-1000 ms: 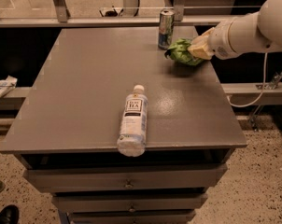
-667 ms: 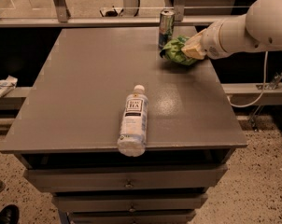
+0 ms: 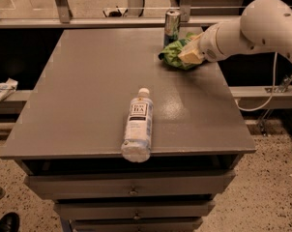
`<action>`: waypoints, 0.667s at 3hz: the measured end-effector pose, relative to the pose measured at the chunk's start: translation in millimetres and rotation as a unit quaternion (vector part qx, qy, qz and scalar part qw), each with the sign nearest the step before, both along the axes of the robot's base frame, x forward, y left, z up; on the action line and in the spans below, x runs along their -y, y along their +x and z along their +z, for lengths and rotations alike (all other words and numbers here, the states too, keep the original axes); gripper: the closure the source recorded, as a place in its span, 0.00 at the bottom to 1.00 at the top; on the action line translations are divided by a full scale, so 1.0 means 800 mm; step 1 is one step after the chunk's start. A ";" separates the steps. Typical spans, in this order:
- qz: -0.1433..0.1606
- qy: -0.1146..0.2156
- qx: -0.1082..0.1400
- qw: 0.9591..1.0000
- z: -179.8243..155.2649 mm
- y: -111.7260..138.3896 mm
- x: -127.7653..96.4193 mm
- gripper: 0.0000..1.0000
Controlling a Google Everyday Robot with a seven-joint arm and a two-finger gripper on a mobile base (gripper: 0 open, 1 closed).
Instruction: Move green rice chip bag near redbull can
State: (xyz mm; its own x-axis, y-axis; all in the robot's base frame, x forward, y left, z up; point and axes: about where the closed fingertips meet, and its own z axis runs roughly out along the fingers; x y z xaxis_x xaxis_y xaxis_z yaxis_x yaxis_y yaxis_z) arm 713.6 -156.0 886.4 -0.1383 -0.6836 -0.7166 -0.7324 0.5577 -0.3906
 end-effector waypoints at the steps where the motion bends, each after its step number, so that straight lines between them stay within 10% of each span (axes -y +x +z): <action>1: 0.005 0.003 -0.007 1.000 -0.004 -0.001 -0.005 0.06; 2: 0.010 0.012 -0.005 1.000 0.007 -0.012 -0.006 0.00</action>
Offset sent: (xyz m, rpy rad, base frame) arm -0.0240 -0.0020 0.0218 0.0516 -0.0039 0.0220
